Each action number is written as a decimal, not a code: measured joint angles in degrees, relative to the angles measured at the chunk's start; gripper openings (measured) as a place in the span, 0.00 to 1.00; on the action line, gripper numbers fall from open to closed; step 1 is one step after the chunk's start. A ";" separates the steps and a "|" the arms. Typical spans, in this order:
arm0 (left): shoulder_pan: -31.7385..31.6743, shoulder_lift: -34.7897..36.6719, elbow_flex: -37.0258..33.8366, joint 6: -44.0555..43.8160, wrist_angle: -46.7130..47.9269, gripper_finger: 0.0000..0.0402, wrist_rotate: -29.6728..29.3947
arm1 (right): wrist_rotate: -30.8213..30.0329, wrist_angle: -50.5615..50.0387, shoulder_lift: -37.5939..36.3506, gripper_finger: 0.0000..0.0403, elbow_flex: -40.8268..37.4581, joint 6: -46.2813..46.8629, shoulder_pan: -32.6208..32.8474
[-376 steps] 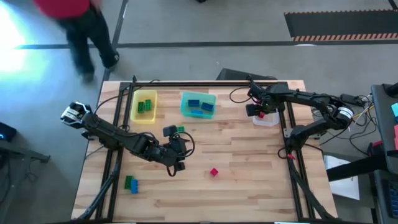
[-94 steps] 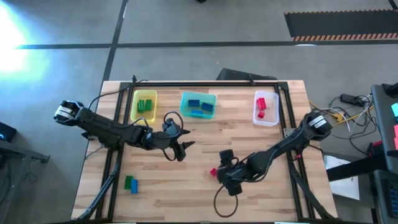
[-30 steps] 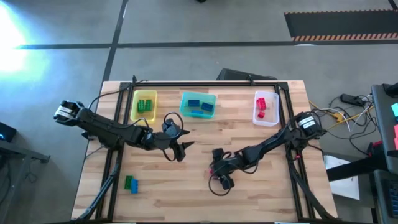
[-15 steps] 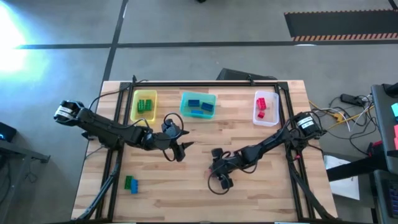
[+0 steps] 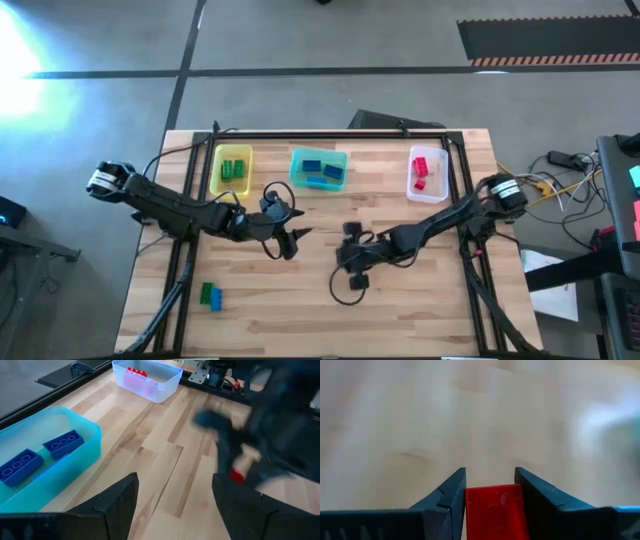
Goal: Sort & place blocks by color
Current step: Put the red game piece into the transparent bin, then put the blue game piece into the green bin
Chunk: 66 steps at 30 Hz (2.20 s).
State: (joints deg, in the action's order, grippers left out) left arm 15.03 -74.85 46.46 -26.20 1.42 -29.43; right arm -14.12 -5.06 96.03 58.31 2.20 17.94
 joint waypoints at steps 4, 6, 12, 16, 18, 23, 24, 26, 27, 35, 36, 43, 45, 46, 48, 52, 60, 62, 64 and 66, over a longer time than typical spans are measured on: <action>0.02 0.00 0.00 -0.04 -0.07 0.59 0.00 | -12.07 -18.01 -6.32 0.33 2.68 1.65 -2.27; 0.02 0.00 0.11 -0.04 -0.05 0.59 0.00 | -16.29 -27.14 -9.83 0.33 3.29 5.04 -4.62; -0.02 0.00 0.19 1.34 -1.37 0.59 0.00 | -22.30 -46.59 -19.73 0.33 0.68 26.42 -17.54; -0.02 0.13 0.46 2.00 -1.54 0.59 0.00 | -24.58 -51.28 -24.57 0.33 -4.61 45.44 -26.71; -0.02 0.42 0.46 3.19 -2.61 0.59 0.00 | -23.46 -50.99 -26.03 0.34 -7.34 49.83 -30.50; -0.02 0.92 0.35 4.36 -3.45 0.59 0.02 | -23.38 -49.00 -26.54 0.40 -11.98 51.83 -35.92; -0.01 0.99 0.35 4.46 -3.42 0.59 0.02 | -23.39 -48.96 -26.48 0.42 -12.46 51.89 -36.50; -0.02 1.20 0.40 4.60 -3.48 0.59 0.01 | -23.44 -48.80 -26.40 0.44 -13.07 52.48 -37.13; -0.02 1.29 0.46 4.62 -3.60 0.59 0.01 | -23.43 -48.79 -26.38 0.46 -13.21 52.68 -37.12; 0.00 1.50 0.22 4.49 -3.60 0.59 0.01 | -23.11 -48.23 -26.73 0.53 -12.30 52.92 -34.87; -0.02 1.38 0.22 4.43 -3.64 0.59 0.00 | -22.94 -48.03 -26.77 0.53 -12.16 53.35 -33.85; -0.02 1.09 0.07 4.11 -3.79 0.59 -1.13 | -23.48 -32.73 -26.51 0.52 -13.22 49.36 -20.84; -0.04 1.09 0.05 3.72 -5.29 0.59 -1.42 | -23.48 -26.44 -26.17 0.51 -13.76 45.44 -16.16; -0.04 1.02 0.04 2.94 -5.91 0.59 -1.68 | -23.44 -23.81 -25.98 0.50 -13.83 43.45 -13.93; 0.02 0.72 -0.01 1.18 -6.24 0.59 -2.44 | -23.40 -18.92 -25.69 0.49 -13.84 39.35 -9.89; 1.44 -1.38 -0.02 -4.99 -6.72 0.59 -2.84 | -23.52 -9.51 -25.36 0.46 -13.86 29.30 -3.80; 6.61 -7.60 4.31 -28.11 13.36 0.59 -0.20 | -23.53 0.47 -25.40 0.42 -13.86 17.56 0.56; 7.63 -9.01 6.50 -36.94 23.92 0.59 2.04 | -23.54 0.64 -25.40 0.42 -13.86 17.22 0.56; 8.58 -10.35 8.94 -45.04 34.64 0.59 5.49 | -23.55 0.62 -25.40 0.42 -13.86 17.18 0.56; 9.73 -12.14 11.20 -53.14 45.36 0.59 10.68 | -23.58 0.66 -25.36 0.42 -13.86 17.11 0.54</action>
State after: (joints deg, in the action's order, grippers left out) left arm 24.76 -86.99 57.65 -79.34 46.78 -18.75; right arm -37.69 -4.40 70.68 44.45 19.31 18.48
